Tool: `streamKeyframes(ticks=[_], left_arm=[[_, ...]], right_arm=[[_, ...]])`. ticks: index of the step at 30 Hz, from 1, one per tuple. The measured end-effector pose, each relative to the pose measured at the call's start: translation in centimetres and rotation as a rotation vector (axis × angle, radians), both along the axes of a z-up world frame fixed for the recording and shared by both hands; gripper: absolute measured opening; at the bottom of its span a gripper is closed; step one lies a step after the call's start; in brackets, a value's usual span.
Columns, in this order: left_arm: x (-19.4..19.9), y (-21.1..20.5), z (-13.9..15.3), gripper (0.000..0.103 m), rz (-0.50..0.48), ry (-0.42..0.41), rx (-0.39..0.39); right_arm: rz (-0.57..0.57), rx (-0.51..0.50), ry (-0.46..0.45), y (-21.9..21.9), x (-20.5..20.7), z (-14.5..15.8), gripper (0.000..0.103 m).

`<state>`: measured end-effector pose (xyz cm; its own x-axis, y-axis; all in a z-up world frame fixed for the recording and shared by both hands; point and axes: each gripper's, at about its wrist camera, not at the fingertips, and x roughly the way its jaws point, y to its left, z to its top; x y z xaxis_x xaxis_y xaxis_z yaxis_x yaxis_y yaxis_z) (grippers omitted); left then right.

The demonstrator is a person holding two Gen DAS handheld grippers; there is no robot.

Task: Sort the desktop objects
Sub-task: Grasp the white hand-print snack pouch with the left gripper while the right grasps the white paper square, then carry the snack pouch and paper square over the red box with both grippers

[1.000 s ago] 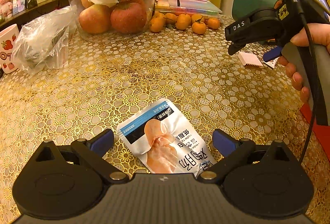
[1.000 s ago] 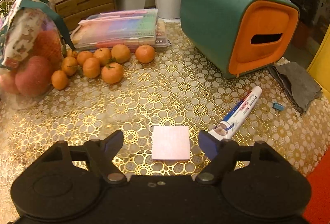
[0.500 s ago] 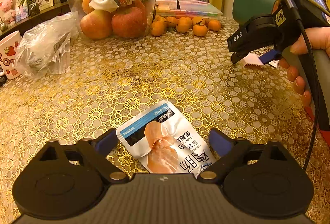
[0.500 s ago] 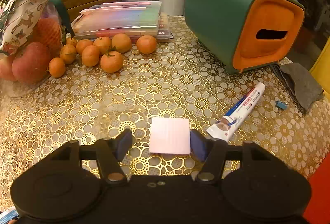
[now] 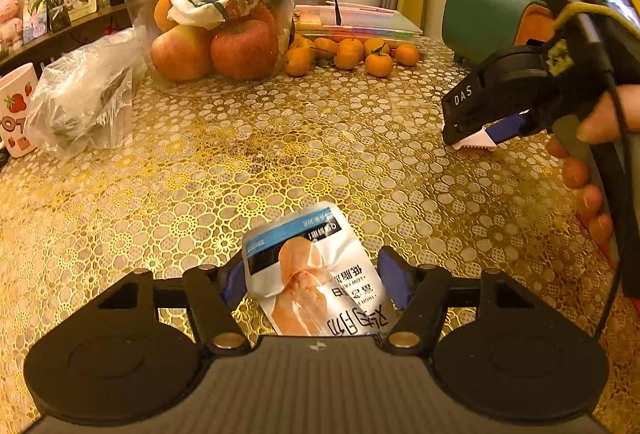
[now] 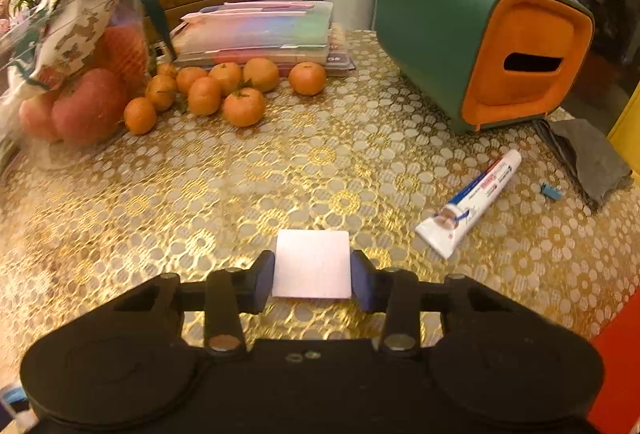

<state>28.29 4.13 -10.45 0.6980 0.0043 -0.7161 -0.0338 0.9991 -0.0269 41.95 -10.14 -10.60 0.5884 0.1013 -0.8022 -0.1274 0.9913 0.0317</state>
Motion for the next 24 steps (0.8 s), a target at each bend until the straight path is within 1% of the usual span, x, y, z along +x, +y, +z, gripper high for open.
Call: streamKeyframes(ticks=[8, 18, 24], left_arm=[[-0.9, 0.2, 0.6, 0.060, 0.002, 0.017, -0.018], [-3.3, 0.5, 1.1, 0.059, 0.005, 0.051, -0.046], [-5.4, 0.4, 2.4, 0.059, -0.010, 0.060, -0.060]], right_arm=[[0.092, 0.014, -0.016, 0.6, -4.6, 1.8, 0.040], [0.209, 0.042, -0.015, -0.7, -10.9, 4.9, 0.040], [0.245, 0.058, -0.011, -2.1, -14.0, 6.5, 0.040]])
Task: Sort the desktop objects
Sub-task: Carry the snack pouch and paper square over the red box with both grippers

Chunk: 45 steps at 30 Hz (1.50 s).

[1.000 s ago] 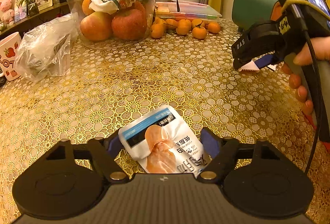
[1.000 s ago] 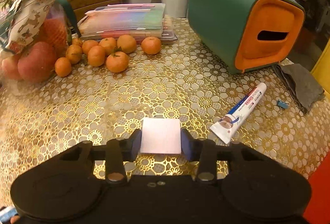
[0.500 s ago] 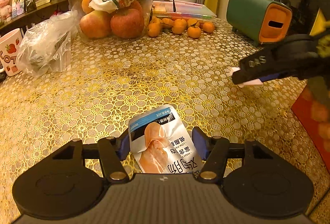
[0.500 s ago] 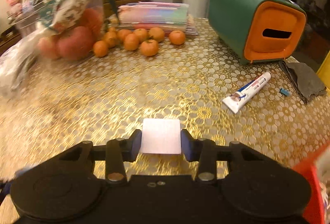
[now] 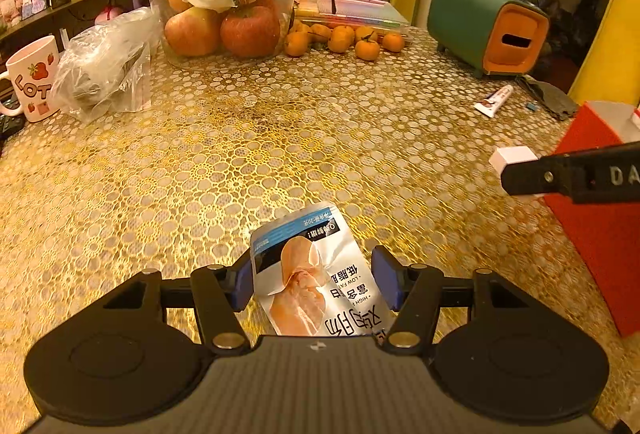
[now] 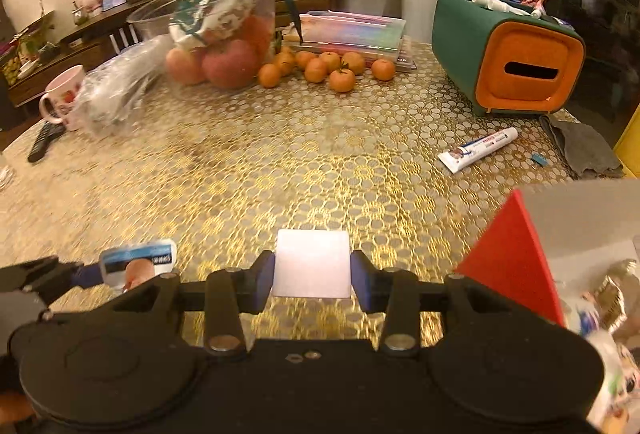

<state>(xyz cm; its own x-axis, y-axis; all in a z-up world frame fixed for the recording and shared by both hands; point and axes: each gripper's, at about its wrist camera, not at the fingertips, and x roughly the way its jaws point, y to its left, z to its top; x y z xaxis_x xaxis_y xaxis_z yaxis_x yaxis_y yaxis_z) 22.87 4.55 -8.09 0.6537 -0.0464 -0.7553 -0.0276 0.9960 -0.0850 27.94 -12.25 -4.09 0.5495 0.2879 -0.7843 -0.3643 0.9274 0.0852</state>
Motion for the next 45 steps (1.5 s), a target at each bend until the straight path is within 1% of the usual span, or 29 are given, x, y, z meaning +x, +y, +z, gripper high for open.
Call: streamKeyframes(ticks=[5, 8, 15, 22, 27, 32, 38, 45], left_arm=[[-1.8, -0.7, 1.5, 0.059, -0.030, 0.006, -0.021], [-3.0, -1.3, 2.8, 0.059, -0.048, -0.016, -0.034], [-5.6, -4.6, 6.1, 0.059, -0.132, -0.065, -0.045], [-7.1, -8.6, 8.6, 0.059, -0.219, -0.092, -0.048], [-7.3, -11.6, 9.6, 0.059, -0.275, -0.096, -0.049], [-7.1, -14.7, 10.2, 0.059, -0.328, -0.096, -0.044], [-6.3, -18.3, 10.9, 0.059, -0.384, -0.108, -0.043], [-4.7, -22.7, 11.8, 0.059, -0.455, -0.133, -0.019]], right_arm=[[0.013, 0.020, 0.005, -1.5, -2.7, 1.2, 0.040], [0.005, 0.030, 0.003, -2.6, -4.2, 2.1, 0.040], [-0.027, 0.076, -0.016, -6.1, -7.3, 4.3, 0.040], [-0.045, 0.086, -0.046, -9.9, -10.1, 5.9, 0.040], [-0.091, 0.116, -0.060, -13.1, -10.9, 6.8, 0.040], [-0.142, 0.128, -0.066, -16.4, -11.3, 7.0, 0.040], [-0.194, 0.125, -0.076, -20.0, -11.7, 7.0, 0.040], [-0.257, 0.118, -0.095, -24.1, -11.2, 6.9, 0.040]])
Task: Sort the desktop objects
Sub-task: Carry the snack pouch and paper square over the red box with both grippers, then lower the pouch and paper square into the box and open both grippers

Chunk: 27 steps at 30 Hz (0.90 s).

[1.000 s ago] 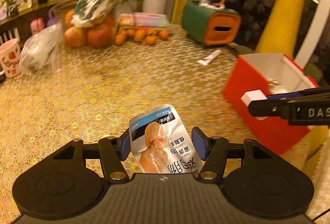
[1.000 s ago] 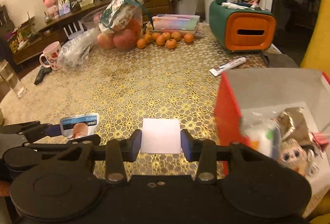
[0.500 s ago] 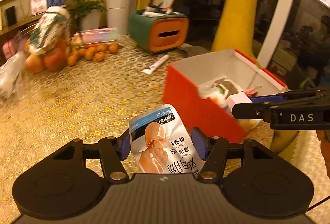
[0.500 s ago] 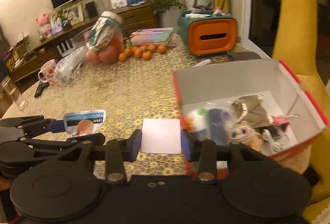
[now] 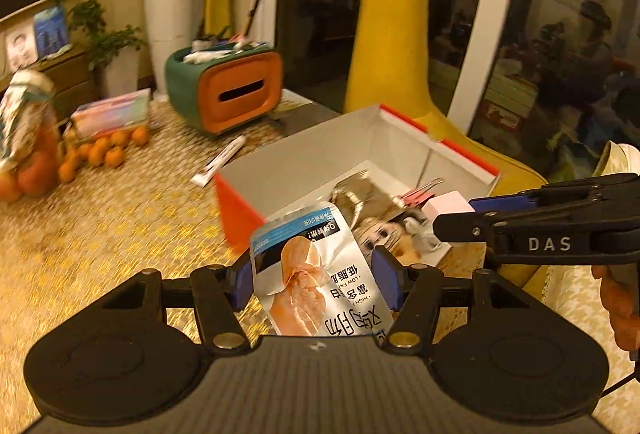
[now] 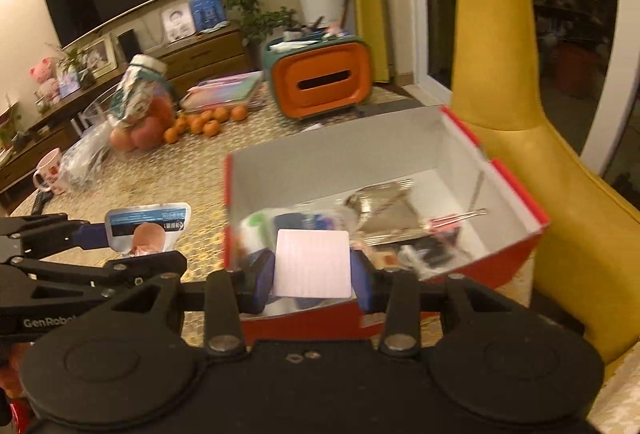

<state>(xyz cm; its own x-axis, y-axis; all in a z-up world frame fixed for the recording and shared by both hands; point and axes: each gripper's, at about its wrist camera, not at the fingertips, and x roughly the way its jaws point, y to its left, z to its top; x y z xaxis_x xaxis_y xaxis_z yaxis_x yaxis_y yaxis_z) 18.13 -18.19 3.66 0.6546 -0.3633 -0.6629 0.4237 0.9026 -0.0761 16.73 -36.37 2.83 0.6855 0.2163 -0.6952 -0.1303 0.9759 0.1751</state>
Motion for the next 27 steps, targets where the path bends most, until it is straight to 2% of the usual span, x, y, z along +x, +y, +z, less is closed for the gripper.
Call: streamKeyframes(ticks=[17, 27], left_arm=[[7.6, -7.4, -0.4, 0.059, -0.030, 0.019, 0.014], [12.0, -9.9, -2.4, 0.060, -0.011, 0.075, 0.048]], right_arm=[[-0.087, -0.063, -0.008, -4.7, 3.1, -1.9, 0.040], [-0.031, -0.140, 0.011, -4.3, 5.7, -3.9, 0.040]])
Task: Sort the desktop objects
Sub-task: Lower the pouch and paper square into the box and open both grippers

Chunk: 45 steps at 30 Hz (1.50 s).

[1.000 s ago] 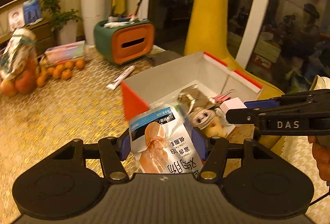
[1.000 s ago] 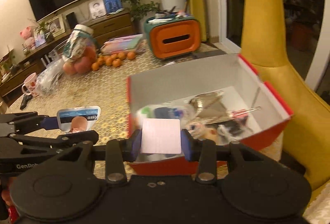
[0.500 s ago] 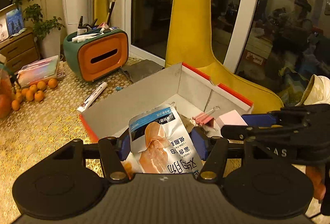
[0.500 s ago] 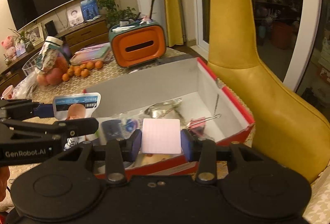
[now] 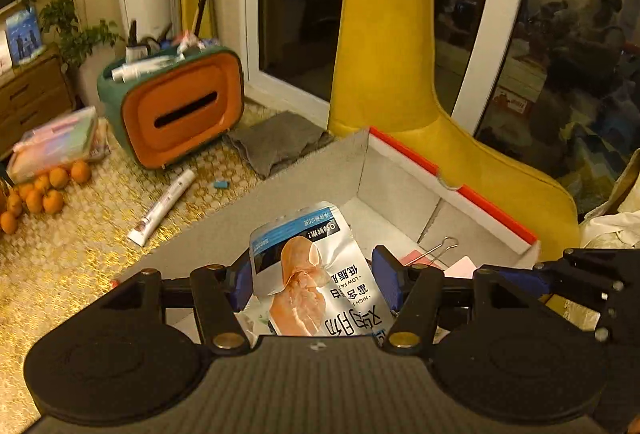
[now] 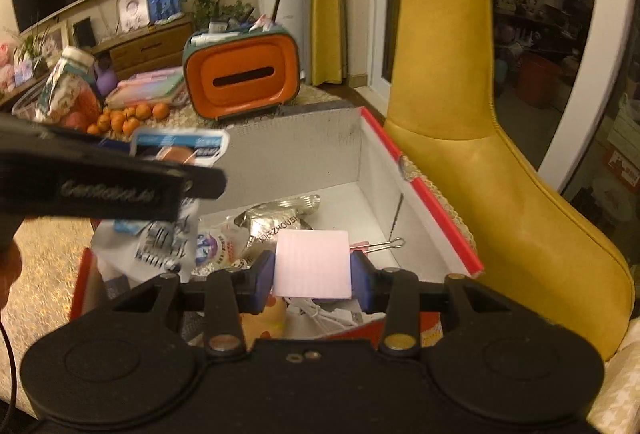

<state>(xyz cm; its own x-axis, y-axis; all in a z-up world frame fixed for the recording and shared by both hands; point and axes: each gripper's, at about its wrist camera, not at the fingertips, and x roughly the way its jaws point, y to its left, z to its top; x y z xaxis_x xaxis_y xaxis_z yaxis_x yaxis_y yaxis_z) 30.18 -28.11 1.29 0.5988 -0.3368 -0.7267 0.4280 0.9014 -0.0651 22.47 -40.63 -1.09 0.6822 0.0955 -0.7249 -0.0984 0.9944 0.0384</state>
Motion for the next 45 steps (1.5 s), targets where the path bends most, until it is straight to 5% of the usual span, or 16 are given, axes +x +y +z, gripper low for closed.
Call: streamKeyframes(ticks=[29, 45], left_arm=[[4.0, -1.1, -5.8, 0.063, -0.002, 0.097, 0.087], [2.2, 0.0, -3.7, 0.078, 0.001, 0.082, 0.065]], right_arm=[[0.060, -0.088, 0.087, 1.8, 3.5, -4.8, 0.041], [0.070, -0.078, 0.065, 1.5, 1.9, -3.2, 0.065]])
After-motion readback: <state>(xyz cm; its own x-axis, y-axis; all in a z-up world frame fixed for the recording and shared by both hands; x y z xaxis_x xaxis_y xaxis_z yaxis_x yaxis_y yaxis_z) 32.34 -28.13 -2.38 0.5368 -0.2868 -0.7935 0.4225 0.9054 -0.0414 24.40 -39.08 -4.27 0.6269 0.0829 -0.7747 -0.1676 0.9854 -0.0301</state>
